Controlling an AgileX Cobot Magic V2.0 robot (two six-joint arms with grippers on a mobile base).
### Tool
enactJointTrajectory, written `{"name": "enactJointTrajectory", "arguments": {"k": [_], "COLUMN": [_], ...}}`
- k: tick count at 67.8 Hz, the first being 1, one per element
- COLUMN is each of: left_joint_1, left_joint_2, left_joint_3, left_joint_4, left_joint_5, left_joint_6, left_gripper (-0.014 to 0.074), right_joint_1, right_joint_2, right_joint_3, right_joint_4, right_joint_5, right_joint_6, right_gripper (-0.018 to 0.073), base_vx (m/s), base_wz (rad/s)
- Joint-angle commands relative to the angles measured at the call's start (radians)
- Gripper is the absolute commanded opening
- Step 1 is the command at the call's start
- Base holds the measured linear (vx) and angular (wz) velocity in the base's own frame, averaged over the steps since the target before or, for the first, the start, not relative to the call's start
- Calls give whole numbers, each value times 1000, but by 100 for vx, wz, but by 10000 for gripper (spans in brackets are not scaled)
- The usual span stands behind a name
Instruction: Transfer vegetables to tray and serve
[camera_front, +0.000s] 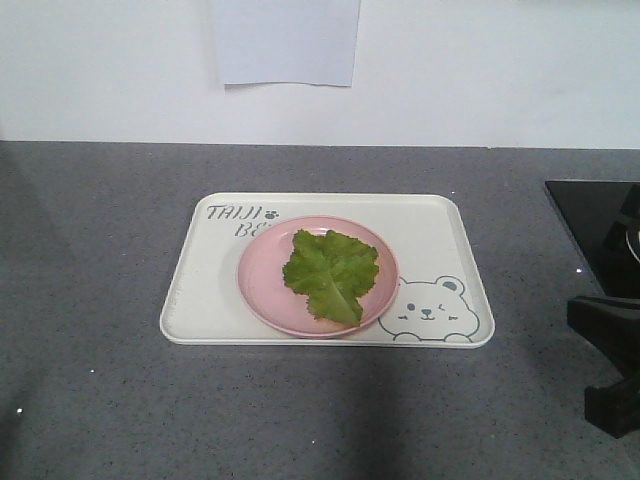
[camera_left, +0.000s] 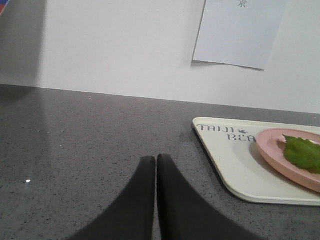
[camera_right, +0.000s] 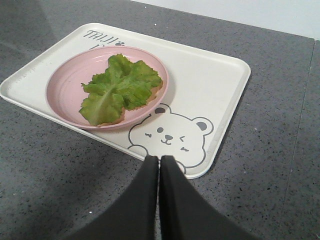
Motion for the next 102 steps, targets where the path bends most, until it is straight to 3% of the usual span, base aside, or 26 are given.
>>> {"name": "enactJointTrajectory", "arguments": {"k": [1,64,76,86,102], "left_joint_1": [3,3,3,3,3], "left_joint_2": [-2,-2,-2,-2,-2], "left_joint_3": [20,20,20,20,20], "left_joint_4": [6,6,6,6,6], "left_joint_5": [-69,-66,-66,-66,-66], "left_joint_6": [-26,-26,-26,-26,-26], "left_gripper": [-6,-6,-6,-6,-6], "right_joint_1": [-1,-1,-1,-1,-1], "right_joint_2": [-2,-2,-15,-97,-369], "right_joint_3": [-26,-26,-26,-10,253], "right_joint_4": [20,20,-53,-177,-441], "right_joint_5": [-44,-45,-35,-87,-257], "right_joint_6": [-11,-11,-3,153,571], "right_gripper": [-6,-6,-6,-6,-3], "base_vx": [0,0,0,0,0], "base_wz": [0,0,0,0,0]}}
